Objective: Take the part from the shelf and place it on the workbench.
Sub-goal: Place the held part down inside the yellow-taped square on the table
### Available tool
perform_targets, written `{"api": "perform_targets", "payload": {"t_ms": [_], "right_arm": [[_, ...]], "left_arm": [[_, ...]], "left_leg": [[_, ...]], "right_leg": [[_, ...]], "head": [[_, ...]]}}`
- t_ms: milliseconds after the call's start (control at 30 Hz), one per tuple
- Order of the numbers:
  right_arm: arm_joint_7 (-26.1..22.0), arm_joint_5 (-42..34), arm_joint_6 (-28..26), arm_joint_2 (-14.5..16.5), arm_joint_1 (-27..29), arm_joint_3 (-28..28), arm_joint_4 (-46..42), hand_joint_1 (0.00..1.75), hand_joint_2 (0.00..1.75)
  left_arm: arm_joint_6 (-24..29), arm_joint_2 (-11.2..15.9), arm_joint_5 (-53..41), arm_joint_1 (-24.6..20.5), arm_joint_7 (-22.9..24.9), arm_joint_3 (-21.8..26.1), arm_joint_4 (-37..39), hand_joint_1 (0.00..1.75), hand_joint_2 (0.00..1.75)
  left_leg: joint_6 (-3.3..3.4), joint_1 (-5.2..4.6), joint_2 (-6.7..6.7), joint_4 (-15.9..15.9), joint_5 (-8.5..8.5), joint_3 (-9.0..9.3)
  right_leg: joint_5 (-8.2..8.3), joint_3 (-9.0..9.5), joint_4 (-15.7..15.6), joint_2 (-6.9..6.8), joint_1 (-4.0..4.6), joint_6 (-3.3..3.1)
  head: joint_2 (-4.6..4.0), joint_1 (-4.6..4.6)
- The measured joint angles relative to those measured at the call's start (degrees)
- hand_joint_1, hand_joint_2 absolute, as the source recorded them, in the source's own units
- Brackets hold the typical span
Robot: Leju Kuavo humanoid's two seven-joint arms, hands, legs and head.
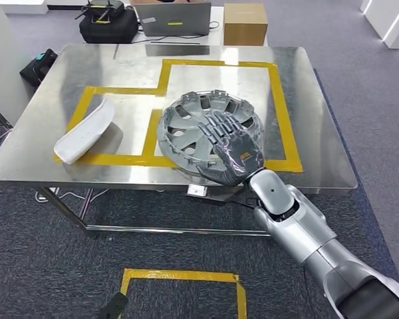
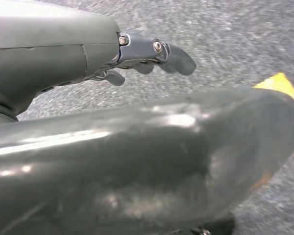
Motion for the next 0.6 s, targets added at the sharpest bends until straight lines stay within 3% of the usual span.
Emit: {"api": "perform_targets", "payload": {"t_ms": [67,100,133,167,233,300,333,367,433,500,533,600], "right_arm": [[-0.01,-0.12,0.05,-0.02,0.03,0.0,0.0,0.0,0.0],[-0.01,-0.21,0.09,-0.02,0.04,0.01,0.0,0.0,0.0],[-0.01,-0.31,0.14,-0.02,0.08,0.01,0.0,0.0,0.0],[-0.02,-0.41,0.21,-0.02,0.13,0.02,0.0,0.0,0.0],[-0.06,-0.58,0.33,-0.02,0.16,0.03,-0.01,0.0,0.0],[-0.11,-0.7,0.39,0.01,0.04,0.01,-0.17,0.0,0.0],[-0.12,-0.74,0.42,0.03,-0.03,0.01,-0.29,0.0,0.0],[-0.13,-0.76,0.45,0.05,-0.05,0.02,-0.41,0.0,0.0],[-0.15,-0.78,0.58,0.05,0.13,0.07,-0.5,0.0,0.0],[-0.16,-0.8,0.69,0.05,0.21,0.11,-0.5,0.0,0.0],[-0.16,-0.81,0.71,0.06,0.18,0.13,-0.5,0.0,0.0],[-0.16,-0.85,0.7,0.07,0.24,0.18,-0.5,0.0,0.0]], "left_arm": [[0.05,0.07,0.03,0.01,0.0,0.01,-0.01,0.0,0.0],[0.05,0.04,0.04,0.01,0.0,0.0,-0.01,0.0,0.0],[0.06,0.01,0.06,0.02,0.0,0.0,-0.01,0.0,0.0],[0.07,-0.01,0.09,0.04,0.0,0.0,-0.01,0.0,0.0],[0.08,-0.02,0.2,0.07,0.0,0.0,-0.01,0.0,0.0],[0.1,-0.02,0.28,0.11,0.0,0.0,-0.01,0.0,0.0],[0.12,-0.02,0.3,0.14,0.0,0.0,-0.01,0.0,0.0],[0.14,-0.01,0.31,0.15,0.0,0.0,-0.01,0.0,0.0],[0.16,0.03,0.33,0.21,0.0,0.0,-0.01,0.0,0.0],[0.17,0.1,0.37,0.32,0.0,0.0,-0.01,0.0,0.0],[0.18,0.13,0.38,0.33,0.0,0.0,-0.01,0.0,0.0],[0.19,0.13,0.38,0.35,0.0,0.0,-0.01,0.0,0.0]], "left_leg": [[0.29,0.08,0.06,-0.01,1.18,-1.45],[0.3,0.09,0.07,0.02,1.82,-2.27],[0.24,0.09,0.08,0.06,2.48,-3.13],[0.15,0.11,0.08,0.1,3.14,-4.0],[-0.18,0.19,0.07,0.17,4.37,-5.52],[-0.74,0.16,0.03,0.24,5.39,-6.48],[-1.04,0.14,0.03,0.19,5.93,-6.7],[-1.37,0.16,0.04,0.04,6.51,-6.86],[-2.06,0.34,0.02,-0.48,7.25,-7.14],[-2.71,0.45,-0.03,1.49,4.69,-8.25],[-2.94,0.52,-0.03,4.32,2.13,-9.27],[-3.3,0.61,-0.03,11.97,-2.35,-11.36]], "right_leg": [[-5.99,-1.84,6.76,-0.08,-0.11,0.43],[-7.91,-2.46,10.6,-0.1,-0.15,0.55],[-8.33,-2.5,13.31,-0.1,-0.15,0.63],[-7.48,-1.68,14.27,-0.1,-0.15,0.66],[-4.69,2.92,10.44,-0.11,-0.16,0.66],[-5.16,9.21,2.21,-0.07,-0.03,0.39],[-5.92,11.11,-0.72,0.0,0.09,0.14],[-6.49,12.03,-2.46,0.06,0.28,-0.2],[-5.5,11.59,-3.37,0.05,0.41,-1.12],[-4.1,10.87,-4.21,-0.08,0.27,-2.24],[-3.48,10.46,-4.39,-0.14,0.19,-2.65],[-2.6,9.33,-4.31,-0.22,0.17,-2.85]], "head": [[-0.01,0.17],[-0.01,0.2],[-0.01,0.2],[0.0,0.19],[0.0,0.2],[0.0,0.19],[0.0,0.16],[0.0,0.08],[-0.01,0.06],[-0.01,-0.12],[-0.01,-0.22],[-0.01,-0.52]]}}
